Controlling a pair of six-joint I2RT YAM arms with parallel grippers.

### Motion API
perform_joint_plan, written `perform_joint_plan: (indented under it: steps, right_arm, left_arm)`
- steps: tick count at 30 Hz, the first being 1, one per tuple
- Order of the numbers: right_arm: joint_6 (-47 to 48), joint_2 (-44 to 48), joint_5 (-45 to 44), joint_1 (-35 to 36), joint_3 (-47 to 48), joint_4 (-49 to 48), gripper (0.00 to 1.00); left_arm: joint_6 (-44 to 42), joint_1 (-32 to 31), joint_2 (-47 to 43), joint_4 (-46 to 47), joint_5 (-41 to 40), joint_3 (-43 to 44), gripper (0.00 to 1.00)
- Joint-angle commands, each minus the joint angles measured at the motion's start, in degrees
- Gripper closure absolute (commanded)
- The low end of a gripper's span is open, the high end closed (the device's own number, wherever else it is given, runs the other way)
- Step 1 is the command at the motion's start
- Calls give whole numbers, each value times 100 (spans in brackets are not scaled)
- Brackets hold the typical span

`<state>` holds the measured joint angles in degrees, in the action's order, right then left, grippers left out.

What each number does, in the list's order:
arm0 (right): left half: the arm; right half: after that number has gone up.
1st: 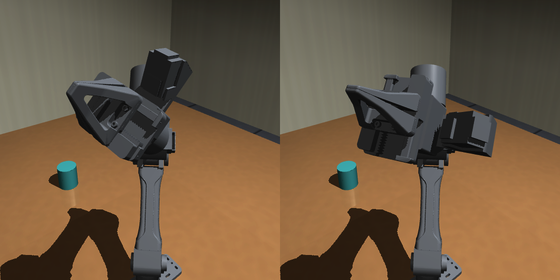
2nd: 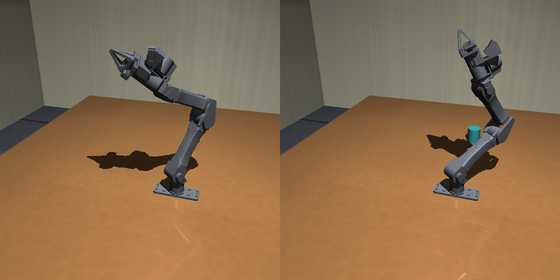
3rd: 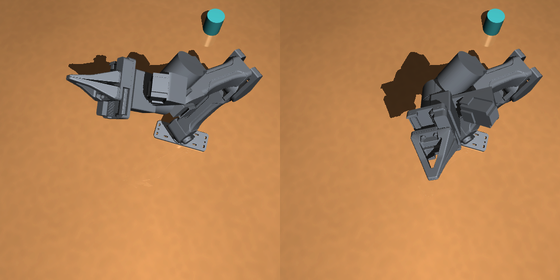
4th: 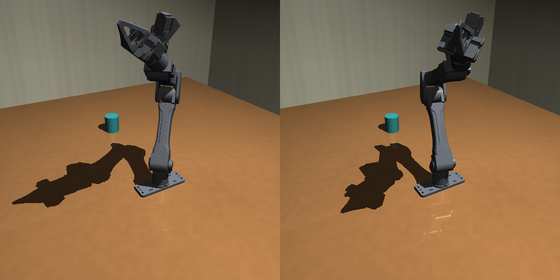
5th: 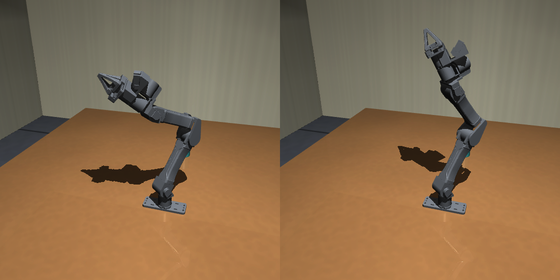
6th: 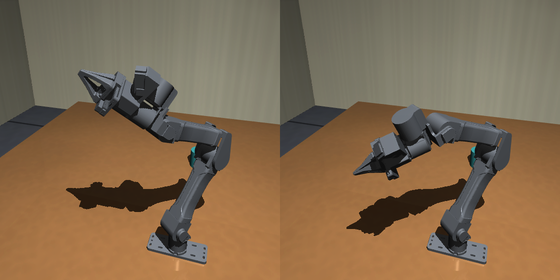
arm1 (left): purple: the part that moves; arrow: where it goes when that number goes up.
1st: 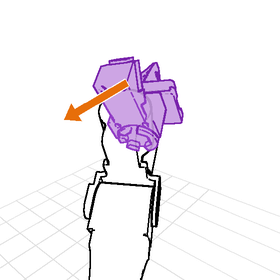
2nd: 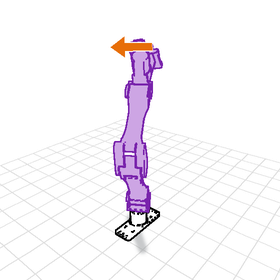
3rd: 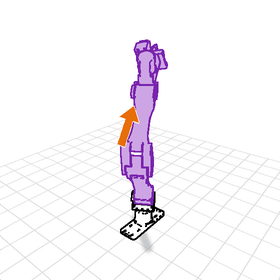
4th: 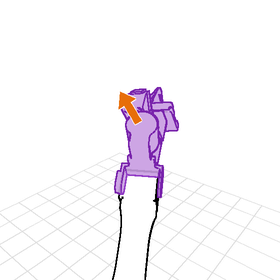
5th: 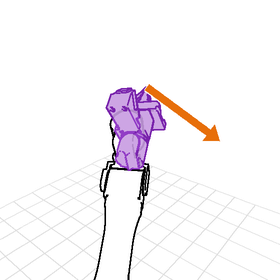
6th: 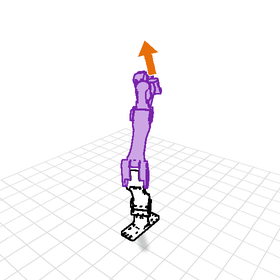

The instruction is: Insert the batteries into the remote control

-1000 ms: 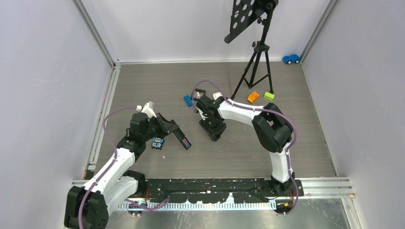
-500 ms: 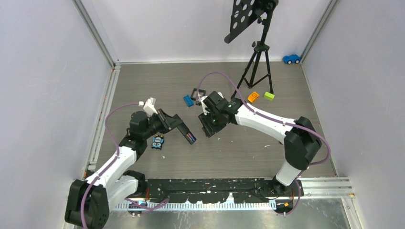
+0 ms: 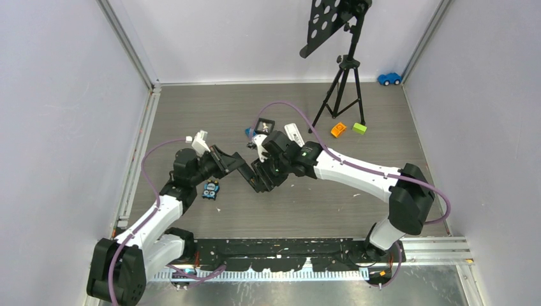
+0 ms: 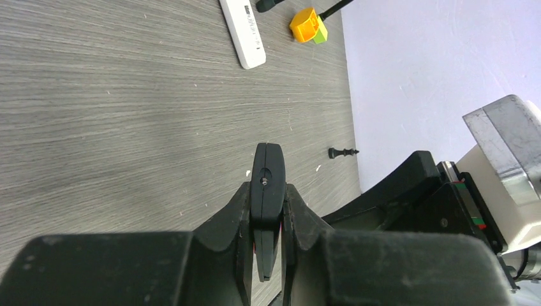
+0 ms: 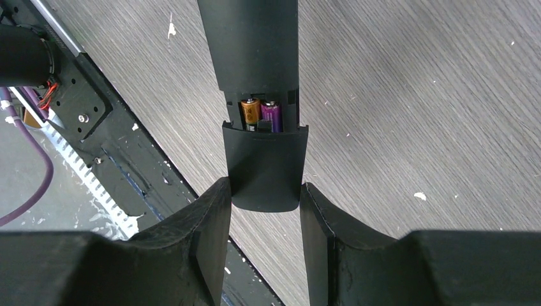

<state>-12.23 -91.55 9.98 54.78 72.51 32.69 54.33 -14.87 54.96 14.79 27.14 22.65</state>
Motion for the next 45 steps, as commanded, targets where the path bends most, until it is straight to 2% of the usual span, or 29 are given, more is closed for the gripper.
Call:
perform_joint_plan:
  steps: [1, 19, 28, 35, 45]
  right_arm:
    - [-14, -123, 2, 69, 293, -211, 66]
    - [147, -466, 159, 253, 425, -140, 65]
    - [248, -646, 116, 283, 533, 225, 63]
    - [321, -719, 329, 287, 594, 339, 60]
    - [331, -1148, 280, 287, 1063, 326, 60]
  left_arm:
    - [157, 15, -87, 131, 168, 164, 100]
    - [626, 20, -293, -302, 335, 411, 100]
    - [817, 20, -284, -562, 688, 675, 100]
    - [935, 20, -268, -493, 806, 696, 100]
    - [1034, 19, -3, -187, 1406, 659, 100]
